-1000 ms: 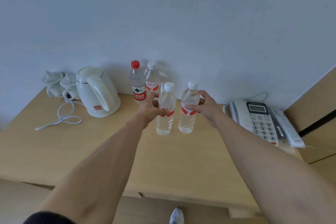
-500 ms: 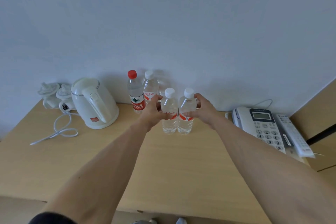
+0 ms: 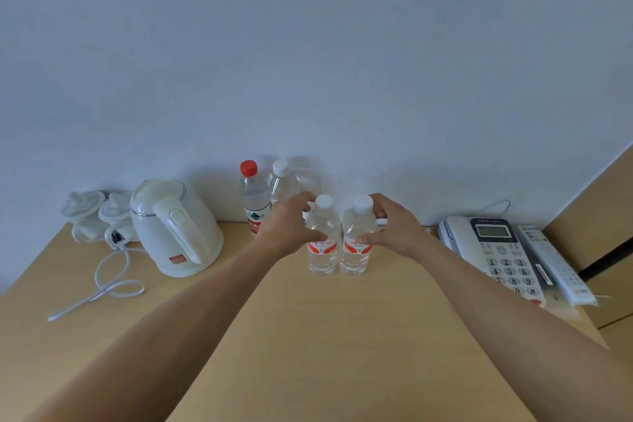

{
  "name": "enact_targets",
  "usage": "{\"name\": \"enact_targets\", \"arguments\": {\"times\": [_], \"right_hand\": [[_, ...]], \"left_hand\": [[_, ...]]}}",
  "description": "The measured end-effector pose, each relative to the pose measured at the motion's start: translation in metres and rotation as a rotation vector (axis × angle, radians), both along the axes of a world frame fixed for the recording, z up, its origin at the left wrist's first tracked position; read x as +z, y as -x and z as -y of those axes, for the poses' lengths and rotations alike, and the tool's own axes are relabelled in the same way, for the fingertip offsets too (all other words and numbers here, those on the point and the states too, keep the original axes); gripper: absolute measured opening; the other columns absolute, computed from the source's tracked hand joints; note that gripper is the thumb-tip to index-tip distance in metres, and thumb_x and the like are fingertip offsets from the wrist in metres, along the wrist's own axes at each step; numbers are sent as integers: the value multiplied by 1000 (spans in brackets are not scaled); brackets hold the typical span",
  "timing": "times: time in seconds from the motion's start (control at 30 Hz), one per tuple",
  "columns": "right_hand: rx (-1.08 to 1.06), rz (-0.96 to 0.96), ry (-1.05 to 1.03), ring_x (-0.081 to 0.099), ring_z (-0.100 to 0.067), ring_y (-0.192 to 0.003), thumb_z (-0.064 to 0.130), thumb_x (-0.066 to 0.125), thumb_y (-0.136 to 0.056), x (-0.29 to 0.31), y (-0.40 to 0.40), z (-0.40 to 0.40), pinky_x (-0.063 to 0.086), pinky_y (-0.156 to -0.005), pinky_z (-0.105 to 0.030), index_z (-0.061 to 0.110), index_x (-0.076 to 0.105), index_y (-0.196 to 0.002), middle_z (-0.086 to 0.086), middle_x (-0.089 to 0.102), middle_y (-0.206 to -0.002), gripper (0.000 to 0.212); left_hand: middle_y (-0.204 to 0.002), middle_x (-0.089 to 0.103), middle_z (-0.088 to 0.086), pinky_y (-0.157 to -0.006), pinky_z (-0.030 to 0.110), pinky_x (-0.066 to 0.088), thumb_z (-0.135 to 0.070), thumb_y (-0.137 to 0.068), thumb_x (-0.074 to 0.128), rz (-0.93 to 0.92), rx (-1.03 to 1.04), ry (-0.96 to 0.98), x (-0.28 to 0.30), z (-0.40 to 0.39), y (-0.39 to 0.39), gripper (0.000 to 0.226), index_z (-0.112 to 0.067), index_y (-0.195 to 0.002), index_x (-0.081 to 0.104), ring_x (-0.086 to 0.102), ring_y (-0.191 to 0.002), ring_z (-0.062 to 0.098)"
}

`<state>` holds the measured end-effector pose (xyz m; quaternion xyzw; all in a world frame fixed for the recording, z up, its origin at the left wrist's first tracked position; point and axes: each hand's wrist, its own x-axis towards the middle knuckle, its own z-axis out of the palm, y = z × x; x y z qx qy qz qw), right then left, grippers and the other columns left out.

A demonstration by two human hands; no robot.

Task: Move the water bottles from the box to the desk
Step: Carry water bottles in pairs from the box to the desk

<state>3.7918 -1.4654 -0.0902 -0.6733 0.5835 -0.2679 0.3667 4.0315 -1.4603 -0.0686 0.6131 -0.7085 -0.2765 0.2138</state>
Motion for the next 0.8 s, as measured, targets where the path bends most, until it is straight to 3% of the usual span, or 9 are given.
{"name": "enact_targets", "arguments": {"times": [0.1,0.3,0.63,0.8], "right_hand": [[-35,-7,92,62,-7,-106,23,89,-69,7,1,1,51,-86,-27,25,61,-116,9,68,-110,55],[-42,-79,184,65,-6,-98,24,88,-70,12,1,5,56,-85,-34,22,67,-103,10,71,-99,39],[-33,-98,222,64,-4,-97,20,86,-72,11,-2,4,52,-86,-28,24,67,-104,14,70,-100,37],[-31,-111,219,64,-7,-98,22,87,-73,11,-2,4,48,-87,-25,24,66,-106,12,70,-103,40]], "left_hand": [[-103,66,-2,-84,36,56,-34,-73,88,98,-82,140,31,6,3,62,-27,-129,61,65,-84,12],[-118,70,-4,-89,39,55,-35,-81,82,520,-256,218,50,24,21,45,-26,-122,67,64,-108,18],[-121,68,5,-92,41,56,-32,-84,81,655,-221,245,55,63,21,45,-19,-125,67,65,-108,26],[-111,72,4,-94,36,48,-41,-88,75,852,-207,379,57,82,25,41,-18,-121,68,65,-103,25]]}}
